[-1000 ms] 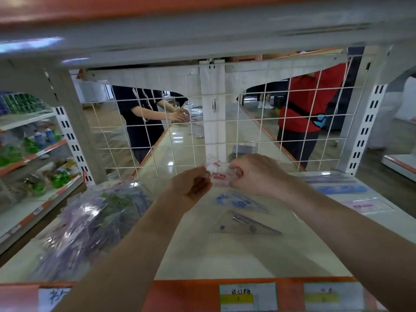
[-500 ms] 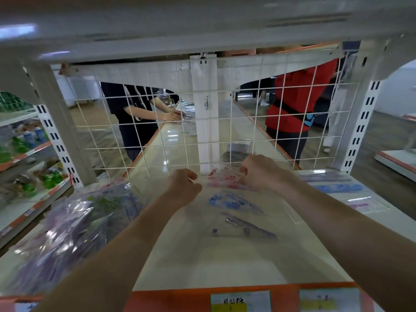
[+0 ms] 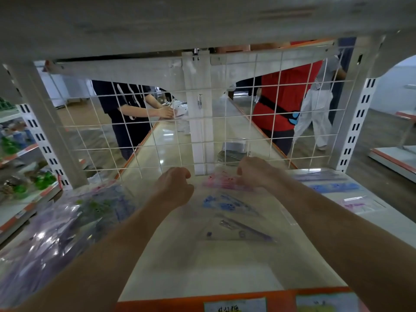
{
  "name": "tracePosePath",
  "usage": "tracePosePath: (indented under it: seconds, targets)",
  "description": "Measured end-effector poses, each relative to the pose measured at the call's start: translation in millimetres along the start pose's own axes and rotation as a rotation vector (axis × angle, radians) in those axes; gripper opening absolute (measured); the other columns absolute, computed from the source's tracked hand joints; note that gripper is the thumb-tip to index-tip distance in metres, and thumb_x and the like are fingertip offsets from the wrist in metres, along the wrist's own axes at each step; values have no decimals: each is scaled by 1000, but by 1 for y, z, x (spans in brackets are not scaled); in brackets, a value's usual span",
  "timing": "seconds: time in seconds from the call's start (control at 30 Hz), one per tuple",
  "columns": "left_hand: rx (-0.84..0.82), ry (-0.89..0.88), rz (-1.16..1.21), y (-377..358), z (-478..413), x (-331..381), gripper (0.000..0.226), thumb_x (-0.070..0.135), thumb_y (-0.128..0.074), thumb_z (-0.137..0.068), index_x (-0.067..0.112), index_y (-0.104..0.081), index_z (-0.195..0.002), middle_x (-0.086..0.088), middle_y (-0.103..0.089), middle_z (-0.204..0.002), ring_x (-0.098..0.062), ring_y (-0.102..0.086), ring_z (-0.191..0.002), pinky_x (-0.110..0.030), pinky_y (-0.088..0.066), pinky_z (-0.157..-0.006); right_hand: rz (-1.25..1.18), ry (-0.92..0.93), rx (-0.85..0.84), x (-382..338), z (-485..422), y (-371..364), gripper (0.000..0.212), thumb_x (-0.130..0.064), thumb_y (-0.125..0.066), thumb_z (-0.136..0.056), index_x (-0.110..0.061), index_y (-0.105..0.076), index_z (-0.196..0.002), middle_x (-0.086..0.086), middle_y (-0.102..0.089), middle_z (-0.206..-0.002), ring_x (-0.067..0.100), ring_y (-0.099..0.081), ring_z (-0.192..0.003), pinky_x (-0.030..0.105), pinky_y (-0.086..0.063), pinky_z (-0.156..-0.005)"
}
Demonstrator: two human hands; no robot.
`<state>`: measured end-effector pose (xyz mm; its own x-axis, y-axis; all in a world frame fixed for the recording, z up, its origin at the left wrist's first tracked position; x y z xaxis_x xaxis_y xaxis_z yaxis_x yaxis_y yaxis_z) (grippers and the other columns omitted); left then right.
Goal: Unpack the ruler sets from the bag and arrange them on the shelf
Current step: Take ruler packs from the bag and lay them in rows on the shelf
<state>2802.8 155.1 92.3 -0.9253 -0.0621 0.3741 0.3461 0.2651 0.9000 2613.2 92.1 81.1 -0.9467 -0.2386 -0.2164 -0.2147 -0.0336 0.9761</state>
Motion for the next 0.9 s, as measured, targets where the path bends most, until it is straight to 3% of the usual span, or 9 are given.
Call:
tracePosePath:
  seconds: [0.07,0.13,0.2,0.33,0.47,0.53,0.6,0.73,0.9]
  targets:
    - [5,2,3,2,0,-2,40,23,-63,-84,16,-59,-124,-5,-59,-120,-23,-56,-110,-31,-44,-88,24,3,-21,-1,-1,-2,22,-20,-63,-88,-7,-66,-105,12,-67,-102,25,-62,-85,29,-47,-69]
    - [14,-1,-2,4,1,-2,40,23,-63,-85,16,-59,-124,-5,-58,-121,-24,-55,-110,-31,-44,-89,54,7,-50,-2,0,-5,9,-17,-62,-87,-8,-65,-87,7,-64,-88,26,-61,-84,29,-47,-66]
    - [25,5,-4,8,3,-4,40,24,-63,-86,17,-58,-124,-5,-57,-121,-24,-54,-111,-32,-44,-90,69,8,-63,-4,1,-3,10,-16,-61,-86,-11,-61,-78,6,-60,-81,24,-59,-79,28,-44,-60]
    - [26,18,-23,19,14,-7,40,27,-60,-88,21,-55,-127,-2,-53,-122,-20,-51,-115,-29,-40,-91,34,64,-52,-21,7,8,21,-19,-60,-87,-11,-68,-104,6,-67,-103,22,-63,-91,31,-52,-77]
    - [30,45,11,36,31,-18,38,25,-59,-88,25,-55,-126,1,-53,-120,-18,-51,-111,-25,-38,-85,-37,190,-55,-65,26,17,16,-27,-59,-87,-21,-62,-72,-1,-59,-77,17,-57,-71,26,-41,-57]
    - [12,55,51,45,41,-30,36,23,-58,-88,24,-56,-123,1,-54,-116,-16,-52,-102,-22,-37,-79,-98,262,-111,-97,41,11,15,-32,-61,-88,-22,-66,-98,-1,-61,-98,16,-58,-86,27,-46,-71]
    - [11,80,91,56,51,-45,33,20,-58,-87,22,-58,-120,-1,-55,-112,-15,-53,-96,-20,-38,-77,-120,329,-138,-129,56,5,34,-33,-61,-89,-22,-61,-121,-2,-58,-116,14,-54,-96,26,-43,-79]
    - [39,170,109,84,72,-76,33,14,-56,-86,21,-62,-118,-2,-61,-110,-21,-59,-98,-27,-47,-86,-200,401,-239,-180,74,-19,42,-36,-63,-87,-23,-56,-127,-2,-56,-123,16,-54,-110,23,-40,-86]
    - [110,271,161,107,100,-108,31,11,-50,-89,21,-64,-115,-2,-63,-106,-16,-57,-89,-25,-47,-80,-223,389,-307,-213,85,-48,54,-44,-60,-88,-17,-49,-134,4,-52,-136,20,-50,-122,22,-38,-91]
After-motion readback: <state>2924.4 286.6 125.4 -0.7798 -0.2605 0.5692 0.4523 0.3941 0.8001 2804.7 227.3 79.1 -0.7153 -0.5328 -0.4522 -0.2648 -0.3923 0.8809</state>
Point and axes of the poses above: each hand's wrist, its own z-axis away from the middle knuckle, its own y-axis out of the back of the hand, x = y × z, the point moved 10 cm from there along -z, towards the middle knuckle
